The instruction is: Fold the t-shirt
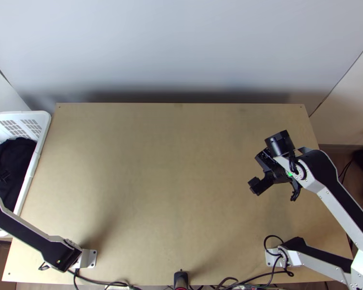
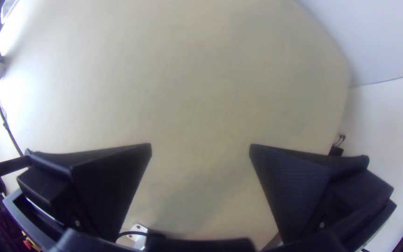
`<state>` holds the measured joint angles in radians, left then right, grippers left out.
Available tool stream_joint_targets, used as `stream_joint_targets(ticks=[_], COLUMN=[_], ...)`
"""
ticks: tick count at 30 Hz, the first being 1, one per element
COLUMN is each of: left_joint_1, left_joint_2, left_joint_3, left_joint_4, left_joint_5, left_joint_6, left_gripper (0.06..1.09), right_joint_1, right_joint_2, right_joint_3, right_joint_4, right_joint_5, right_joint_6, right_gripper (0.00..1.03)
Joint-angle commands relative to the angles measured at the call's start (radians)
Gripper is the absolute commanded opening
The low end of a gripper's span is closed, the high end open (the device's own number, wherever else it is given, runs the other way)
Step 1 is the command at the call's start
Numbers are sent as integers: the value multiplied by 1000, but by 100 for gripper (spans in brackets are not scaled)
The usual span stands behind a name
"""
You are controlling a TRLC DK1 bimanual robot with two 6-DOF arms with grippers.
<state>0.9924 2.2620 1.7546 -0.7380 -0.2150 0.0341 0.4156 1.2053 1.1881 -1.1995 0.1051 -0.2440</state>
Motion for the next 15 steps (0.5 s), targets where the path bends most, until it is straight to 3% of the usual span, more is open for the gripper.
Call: stream_joint_targets(ticks=[1, 15], left_joint_1=[-11, -66], left_joint_2=[148, 340], left_joint_3=[103, 421], left_joint_4=[-1, -118], left_joint_5=[-9, -9], left_joint_6=[-8, -46], left_gripper=[104, 104], right_joint_1=[-21, -58], right_joint_2=[7, 20], right_joint_3=[-33, -96], right_joint_4=[-14, -14], right_joint_5=[-1, -2], right_joint_6=[2, 6], right_gripper=[98, 98])
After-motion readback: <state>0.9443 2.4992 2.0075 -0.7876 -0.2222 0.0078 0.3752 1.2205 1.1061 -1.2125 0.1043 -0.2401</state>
